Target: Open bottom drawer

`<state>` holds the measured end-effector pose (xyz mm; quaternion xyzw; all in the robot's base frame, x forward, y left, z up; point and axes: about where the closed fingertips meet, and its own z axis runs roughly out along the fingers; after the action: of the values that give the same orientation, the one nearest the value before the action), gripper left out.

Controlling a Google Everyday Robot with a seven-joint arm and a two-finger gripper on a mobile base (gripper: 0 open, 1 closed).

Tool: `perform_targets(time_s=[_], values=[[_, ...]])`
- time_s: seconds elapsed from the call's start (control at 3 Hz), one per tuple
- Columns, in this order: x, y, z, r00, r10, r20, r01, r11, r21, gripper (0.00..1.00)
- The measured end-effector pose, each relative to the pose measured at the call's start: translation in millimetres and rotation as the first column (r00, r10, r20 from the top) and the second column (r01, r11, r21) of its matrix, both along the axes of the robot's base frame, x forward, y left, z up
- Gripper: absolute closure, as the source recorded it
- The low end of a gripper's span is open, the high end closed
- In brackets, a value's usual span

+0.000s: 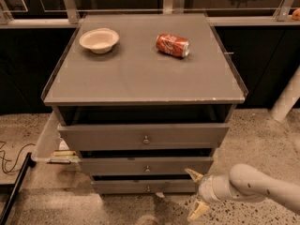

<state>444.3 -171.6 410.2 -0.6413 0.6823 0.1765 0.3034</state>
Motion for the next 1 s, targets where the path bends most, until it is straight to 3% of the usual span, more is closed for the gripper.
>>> perform_targets(time_s=[0.67,1.0], values=[[25.4,-7.4,-66.7,0.9906,-0.03,0.134,0.036,0.999,-0.04,0.0],[36.0,-33.5,-99.4,0.9865,-0.113,0.118,0.115,0.993,-0.01,0.0]])
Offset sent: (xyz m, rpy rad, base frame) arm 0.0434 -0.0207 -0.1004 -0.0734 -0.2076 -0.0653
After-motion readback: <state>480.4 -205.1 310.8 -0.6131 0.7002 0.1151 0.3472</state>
